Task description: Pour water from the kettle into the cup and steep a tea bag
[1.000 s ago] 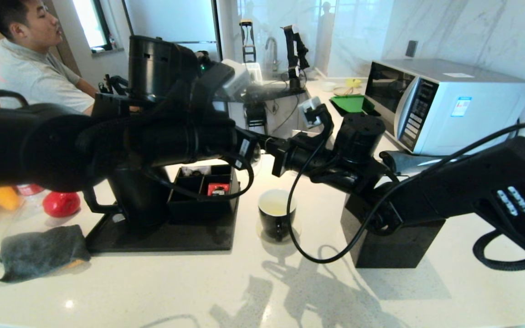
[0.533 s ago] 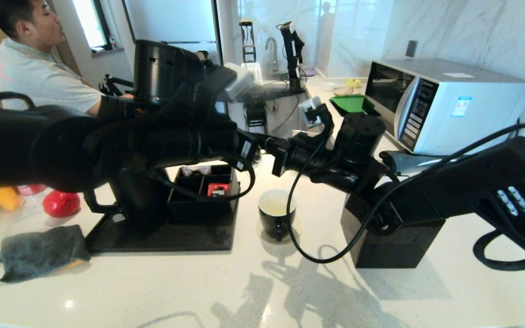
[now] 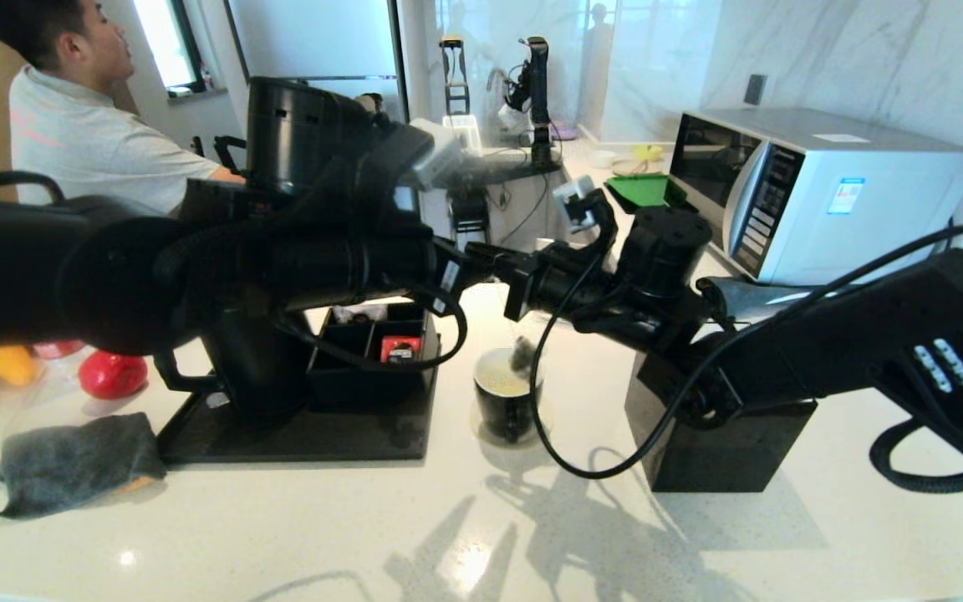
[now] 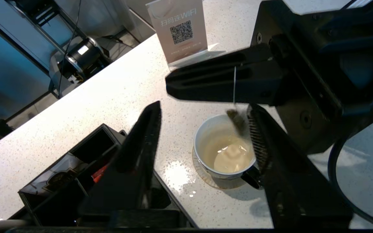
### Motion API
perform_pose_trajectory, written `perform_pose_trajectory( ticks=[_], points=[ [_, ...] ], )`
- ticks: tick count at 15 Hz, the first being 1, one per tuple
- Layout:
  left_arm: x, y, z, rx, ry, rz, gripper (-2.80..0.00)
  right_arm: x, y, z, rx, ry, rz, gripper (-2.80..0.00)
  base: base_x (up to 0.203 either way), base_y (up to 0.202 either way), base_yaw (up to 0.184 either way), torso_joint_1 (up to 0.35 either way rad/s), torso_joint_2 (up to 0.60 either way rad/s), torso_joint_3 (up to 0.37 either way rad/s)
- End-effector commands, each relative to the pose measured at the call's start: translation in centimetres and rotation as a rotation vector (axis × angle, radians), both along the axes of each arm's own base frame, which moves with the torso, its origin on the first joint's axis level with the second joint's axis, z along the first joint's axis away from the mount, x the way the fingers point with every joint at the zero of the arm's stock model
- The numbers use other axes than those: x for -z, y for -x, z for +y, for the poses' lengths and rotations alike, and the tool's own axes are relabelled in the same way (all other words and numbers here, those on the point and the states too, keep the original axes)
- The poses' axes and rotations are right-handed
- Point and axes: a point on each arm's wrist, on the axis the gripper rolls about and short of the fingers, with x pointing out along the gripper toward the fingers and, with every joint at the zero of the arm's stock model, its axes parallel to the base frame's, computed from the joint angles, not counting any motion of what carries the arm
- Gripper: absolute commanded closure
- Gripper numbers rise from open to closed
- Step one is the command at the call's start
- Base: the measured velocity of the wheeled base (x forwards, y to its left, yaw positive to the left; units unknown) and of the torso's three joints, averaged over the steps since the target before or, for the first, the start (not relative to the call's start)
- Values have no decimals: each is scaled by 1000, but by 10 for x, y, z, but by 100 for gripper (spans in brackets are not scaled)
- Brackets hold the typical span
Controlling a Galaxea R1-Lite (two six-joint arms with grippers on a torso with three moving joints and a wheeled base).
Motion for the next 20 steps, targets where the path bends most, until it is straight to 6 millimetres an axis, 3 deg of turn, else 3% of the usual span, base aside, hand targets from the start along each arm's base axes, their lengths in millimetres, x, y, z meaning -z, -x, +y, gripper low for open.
perform_pose_trajectory(
  ticks=[1,5,17,18,20],
  points=[
    [3,-2,4,-18,-8,8,-280,-4,-1,-5,7,-7,-10,0,0,0,0,0,0,0],
    [9,-5,10,-80,-6,33,-280,-8,-7,-18,39,-10,-15,0,0,0,0,0,0,0],
    [13,1,28,-141,36,84,-280,-13,-3,-21,40,-13,-21,0,0,0,0,0,0,0],
    [14,1,30,-145,33,87,0,-14,-3,-20,38,-11,-18,0,0,0,0,0,0,0],
    [14,3,34,-153,31,86,0,-14,-2,-19,35,-11,-18,0,0,0,0,0,0,0]
  ],
)
